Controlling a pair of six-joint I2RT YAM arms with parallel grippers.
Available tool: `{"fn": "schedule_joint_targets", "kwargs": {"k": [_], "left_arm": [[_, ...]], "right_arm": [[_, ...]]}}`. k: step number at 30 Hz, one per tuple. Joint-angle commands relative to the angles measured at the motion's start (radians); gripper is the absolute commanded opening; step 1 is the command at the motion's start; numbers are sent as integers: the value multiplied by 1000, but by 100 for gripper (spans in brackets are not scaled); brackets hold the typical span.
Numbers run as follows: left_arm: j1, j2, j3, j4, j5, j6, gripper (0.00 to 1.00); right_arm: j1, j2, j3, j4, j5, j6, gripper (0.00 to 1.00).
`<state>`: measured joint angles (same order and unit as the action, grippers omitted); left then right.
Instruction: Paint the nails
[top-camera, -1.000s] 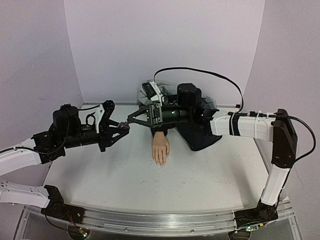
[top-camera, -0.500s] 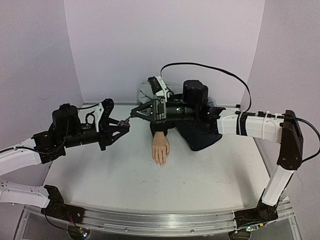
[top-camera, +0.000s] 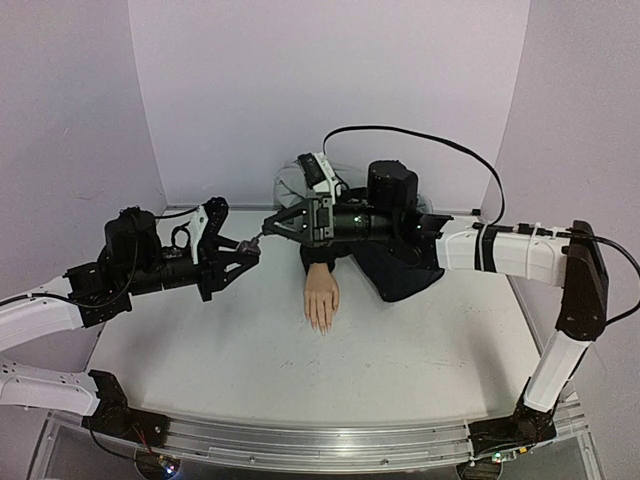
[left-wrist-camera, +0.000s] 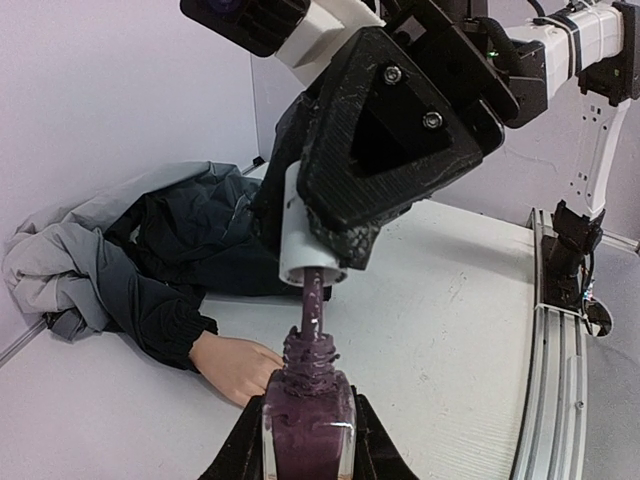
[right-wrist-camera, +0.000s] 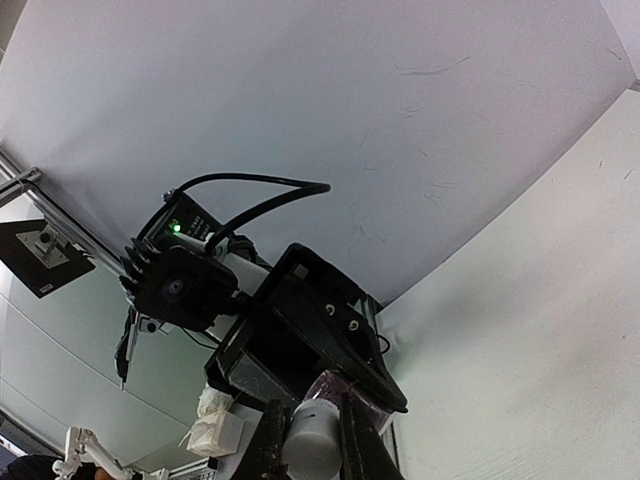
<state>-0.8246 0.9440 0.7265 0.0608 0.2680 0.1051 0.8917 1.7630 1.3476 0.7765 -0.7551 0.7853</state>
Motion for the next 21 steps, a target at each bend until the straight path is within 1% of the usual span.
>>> {"fn": "schedule_joint_targets", "kwargs": {"k": [1,12,16,18,21], "left_arm": [[-1,3,52,33,15,7,0],[-1,0,51,33,11,7,0],[-1,-9,47,33,-19,10,0],[-1,-15,45,34,-47,10,0],[-1,-24,41,33,-104,10,0]], "right_arm": [[6,-83,1,77,-8,-10,0],[6,-100,-10,76,10,-11,0],[4,-128,-33,69,30,-20,0],[-1,-156,-48,42,41,-45,0],[-10,-206,-78,-44,73,-142,0]]}}
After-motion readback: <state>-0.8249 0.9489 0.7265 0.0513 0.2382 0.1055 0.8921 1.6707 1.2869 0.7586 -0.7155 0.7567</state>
